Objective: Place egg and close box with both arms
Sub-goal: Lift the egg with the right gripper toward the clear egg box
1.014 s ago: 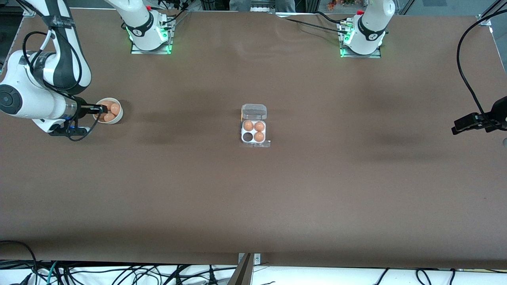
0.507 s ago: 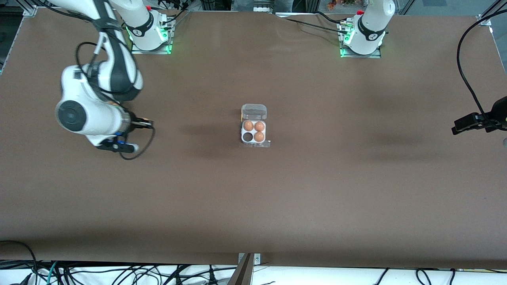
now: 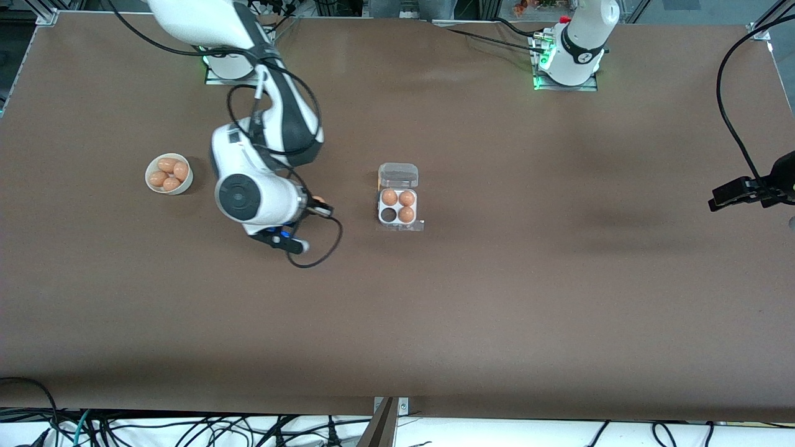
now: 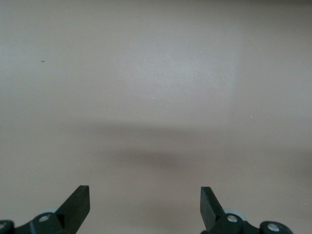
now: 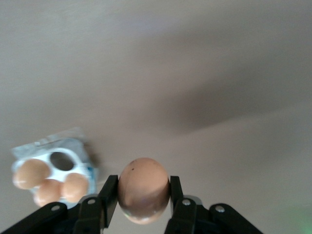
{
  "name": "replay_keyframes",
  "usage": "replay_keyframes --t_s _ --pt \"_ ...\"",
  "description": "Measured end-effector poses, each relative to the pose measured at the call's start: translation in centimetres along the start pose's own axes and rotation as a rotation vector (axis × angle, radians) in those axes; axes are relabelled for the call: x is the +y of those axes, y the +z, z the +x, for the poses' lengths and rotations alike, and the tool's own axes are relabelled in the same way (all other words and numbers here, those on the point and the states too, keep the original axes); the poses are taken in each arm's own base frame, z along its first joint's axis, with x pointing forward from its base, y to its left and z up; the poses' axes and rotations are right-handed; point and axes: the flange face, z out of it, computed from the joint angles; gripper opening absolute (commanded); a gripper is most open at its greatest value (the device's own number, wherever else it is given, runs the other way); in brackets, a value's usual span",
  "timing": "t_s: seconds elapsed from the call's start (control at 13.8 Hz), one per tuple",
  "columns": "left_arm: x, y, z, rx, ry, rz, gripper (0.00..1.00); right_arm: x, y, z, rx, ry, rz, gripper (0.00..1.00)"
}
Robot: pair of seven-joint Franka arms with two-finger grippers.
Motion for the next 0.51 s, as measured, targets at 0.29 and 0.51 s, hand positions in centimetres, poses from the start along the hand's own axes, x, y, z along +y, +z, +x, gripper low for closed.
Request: replay_keyframes --t_s 0.29,0.51 --pt "0.0 0.0 0.0 0.000 0.000 0.000 1.00 -6.0 1.7 -1.8 0.052 0.028 0.069 0.20" --pt "0.0 0.0 0.0 0.000 0.000 0.000 1.00 -8.4 3.8 -3.1 0.064 0.056 0.116 0.20"
